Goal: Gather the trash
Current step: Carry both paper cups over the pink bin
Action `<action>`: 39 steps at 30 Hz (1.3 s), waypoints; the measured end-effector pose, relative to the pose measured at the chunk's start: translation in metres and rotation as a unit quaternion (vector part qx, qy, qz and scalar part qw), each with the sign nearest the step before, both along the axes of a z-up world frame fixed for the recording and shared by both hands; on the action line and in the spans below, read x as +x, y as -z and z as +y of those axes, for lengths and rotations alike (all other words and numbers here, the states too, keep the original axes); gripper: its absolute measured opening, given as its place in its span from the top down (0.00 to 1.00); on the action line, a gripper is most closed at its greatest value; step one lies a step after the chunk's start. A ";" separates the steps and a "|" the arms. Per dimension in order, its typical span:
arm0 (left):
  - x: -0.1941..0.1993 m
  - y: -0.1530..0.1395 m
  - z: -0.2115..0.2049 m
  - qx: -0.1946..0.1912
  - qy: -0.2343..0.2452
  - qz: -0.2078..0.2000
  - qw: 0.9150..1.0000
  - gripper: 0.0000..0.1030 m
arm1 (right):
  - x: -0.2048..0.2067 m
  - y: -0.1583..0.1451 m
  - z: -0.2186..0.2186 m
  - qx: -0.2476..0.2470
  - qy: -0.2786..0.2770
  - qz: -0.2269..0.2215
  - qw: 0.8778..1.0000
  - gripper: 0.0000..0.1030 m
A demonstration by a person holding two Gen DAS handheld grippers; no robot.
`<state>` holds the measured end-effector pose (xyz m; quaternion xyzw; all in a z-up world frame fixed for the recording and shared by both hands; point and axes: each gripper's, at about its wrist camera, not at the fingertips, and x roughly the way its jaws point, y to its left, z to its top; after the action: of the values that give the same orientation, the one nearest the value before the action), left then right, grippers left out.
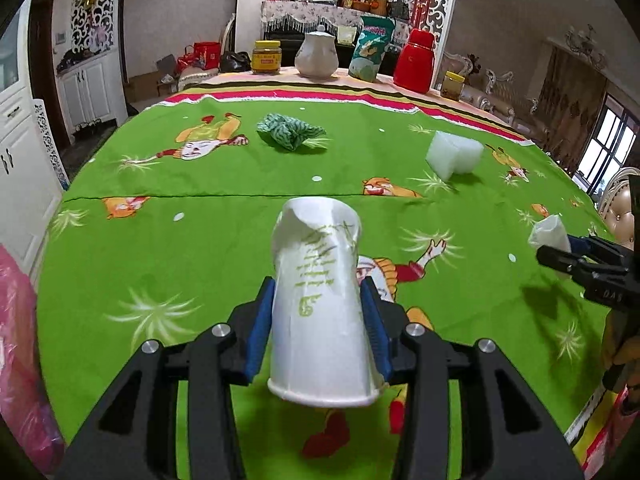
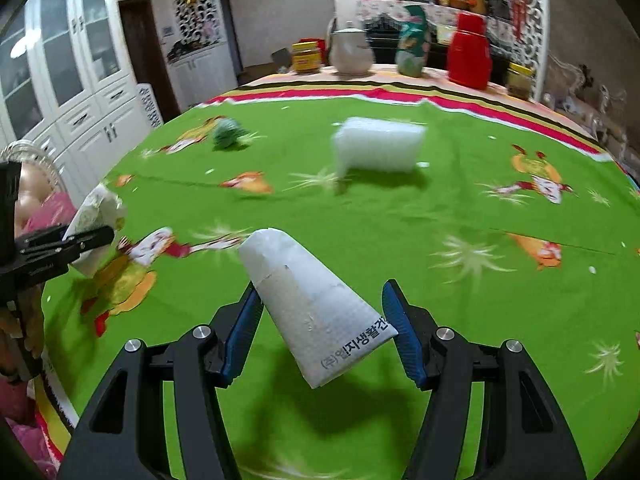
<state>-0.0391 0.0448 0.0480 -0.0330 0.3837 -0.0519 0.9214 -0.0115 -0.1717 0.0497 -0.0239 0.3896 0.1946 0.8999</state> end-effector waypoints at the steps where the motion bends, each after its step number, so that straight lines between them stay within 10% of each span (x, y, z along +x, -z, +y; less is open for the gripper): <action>1: -0.005 -0.001 0.002 0.005 -0.002 -0.004 1.000 0.59 | -0.002 0.000 0.007 0.002 -0.006 0.001 1.000 0.42; 28: -0.081 -0.028 0.117 0.016 -0.084 -0.057 0.995 0.58 | -0.023 -0.023 0.183 0.031 -0.150 -0.018 0.988 0.42; 39: -0.137 -0.052 0.209 0.023 -0.175 -0.095 0.980 0.58 | -0.036 -0.034 0.281 0.031 -0.237 -0.029 0.971 0.42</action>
<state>-0.1766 0.2537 0.0999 -0.0730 0.2836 0.1158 0.9491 -0.0478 0.1095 0.0842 -0.0928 0.3400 0.4134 0.8396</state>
